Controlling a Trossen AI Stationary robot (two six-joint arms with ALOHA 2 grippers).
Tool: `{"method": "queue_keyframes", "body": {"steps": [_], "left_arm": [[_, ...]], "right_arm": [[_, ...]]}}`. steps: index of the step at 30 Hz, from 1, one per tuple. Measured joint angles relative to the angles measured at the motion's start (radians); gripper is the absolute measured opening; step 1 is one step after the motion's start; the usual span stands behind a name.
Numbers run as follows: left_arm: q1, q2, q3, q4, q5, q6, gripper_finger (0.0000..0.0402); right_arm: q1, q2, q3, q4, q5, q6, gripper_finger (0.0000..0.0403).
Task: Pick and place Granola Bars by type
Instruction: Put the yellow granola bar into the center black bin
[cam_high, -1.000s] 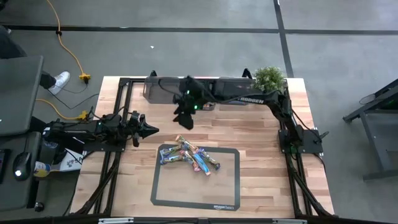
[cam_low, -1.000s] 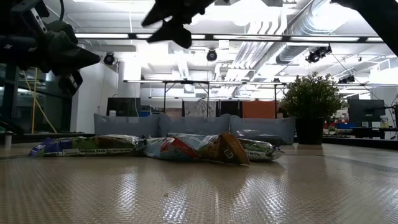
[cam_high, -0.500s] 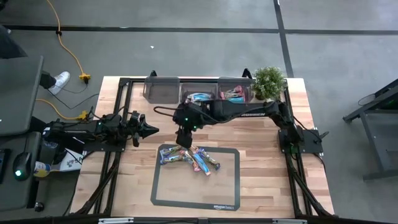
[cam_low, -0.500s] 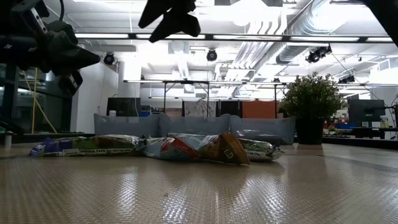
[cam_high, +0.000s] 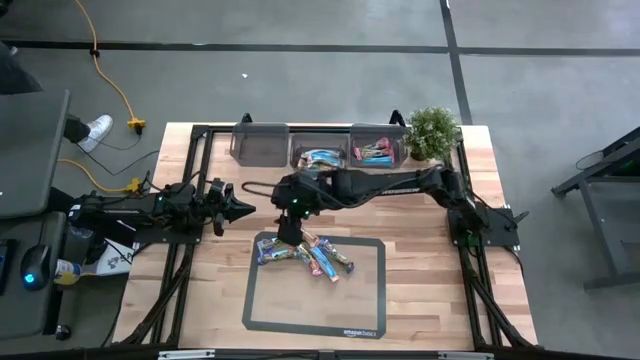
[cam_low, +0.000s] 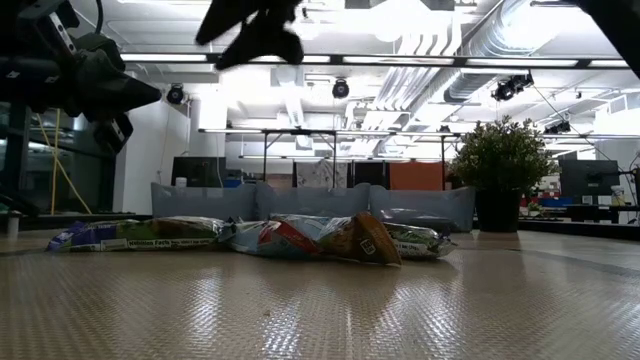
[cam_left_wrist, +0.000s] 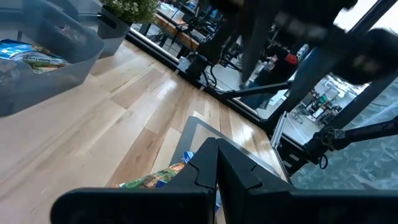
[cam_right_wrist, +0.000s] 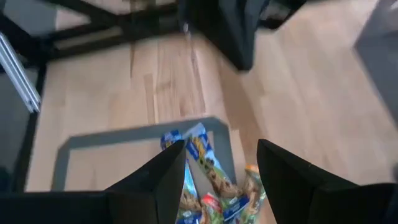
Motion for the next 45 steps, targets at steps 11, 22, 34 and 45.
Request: {"method": "queue_keyframes", "body": {"steps": [11, 22, 34, 45], "left_arm": [[0.0, 0.0, 0.0, 0.0, 0.0, 0.0, 0.0001], [0.0, 0.0, 0.0, 0.0, 0.0, 0.005, 0.0001], [0.0, 0.0, 0.0, 0.0, -0.003, 0.032, 0.0001], [0.0, 0.0, 0.0, 0.0, -0.003, 0.035, 0.0001]], "right_arm": [[-0.023, 0.13, -0.001, -0.127, 0.011, 0.019, 0.0183], [-0.028, 0.155, -0.033, -0.26, -0.006, 0.213, 0.0183], [-0.019, 0.156, -0.165, -0.185, -0.038, 0.218, 0.0183], [-0.01, 0.155, -0.197, -0.103, -0.048, 0.215, 0.0183]]}}
